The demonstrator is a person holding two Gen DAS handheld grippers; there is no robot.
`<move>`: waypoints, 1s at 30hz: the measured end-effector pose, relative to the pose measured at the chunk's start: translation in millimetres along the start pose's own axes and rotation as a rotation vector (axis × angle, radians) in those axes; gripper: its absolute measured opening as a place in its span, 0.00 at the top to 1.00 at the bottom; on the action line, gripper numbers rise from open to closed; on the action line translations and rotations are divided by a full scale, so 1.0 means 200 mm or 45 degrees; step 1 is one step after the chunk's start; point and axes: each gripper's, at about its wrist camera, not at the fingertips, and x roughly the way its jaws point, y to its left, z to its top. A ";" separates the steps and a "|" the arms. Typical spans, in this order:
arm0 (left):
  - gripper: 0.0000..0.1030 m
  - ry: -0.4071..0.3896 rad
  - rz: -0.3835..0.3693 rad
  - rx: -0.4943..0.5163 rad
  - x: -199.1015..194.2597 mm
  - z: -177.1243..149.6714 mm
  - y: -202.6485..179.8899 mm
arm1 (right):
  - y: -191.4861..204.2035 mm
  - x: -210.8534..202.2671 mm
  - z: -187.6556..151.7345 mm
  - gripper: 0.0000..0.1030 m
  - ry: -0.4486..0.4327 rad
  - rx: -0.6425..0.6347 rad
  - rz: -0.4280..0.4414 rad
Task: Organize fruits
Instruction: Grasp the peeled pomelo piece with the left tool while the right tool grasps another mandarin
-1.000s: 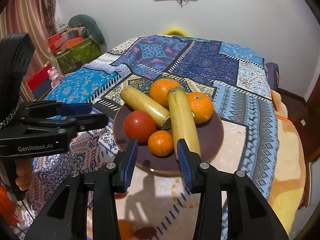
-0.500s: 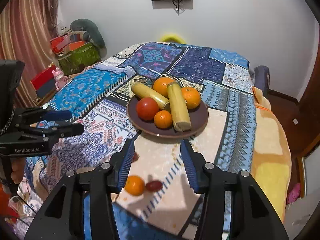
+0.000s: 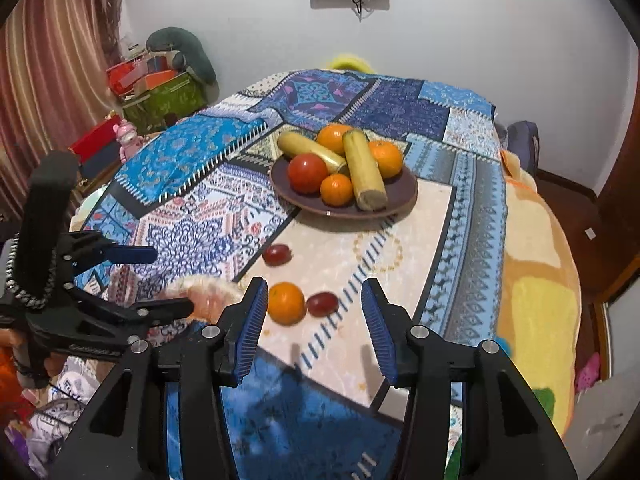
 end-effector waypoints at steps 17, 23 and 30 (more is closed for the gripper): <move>0.37 -0.003 0.051 -0.099 0.17 0.07 0.02 | 0.02 0.19 -0.11 0.56 0.142 0.032 0.094; 0.50 0.003 0.029 -0.135 0.16 0.09 0.07 | 0.07 0.26 -0.10 0.66 0.164 -0.001 0.139; 0.50 0.001 -0.021 -0.093 0.15 0.05 0.08 | 0.08 0.35 -0.08 0.66 0.196 0.012 0.157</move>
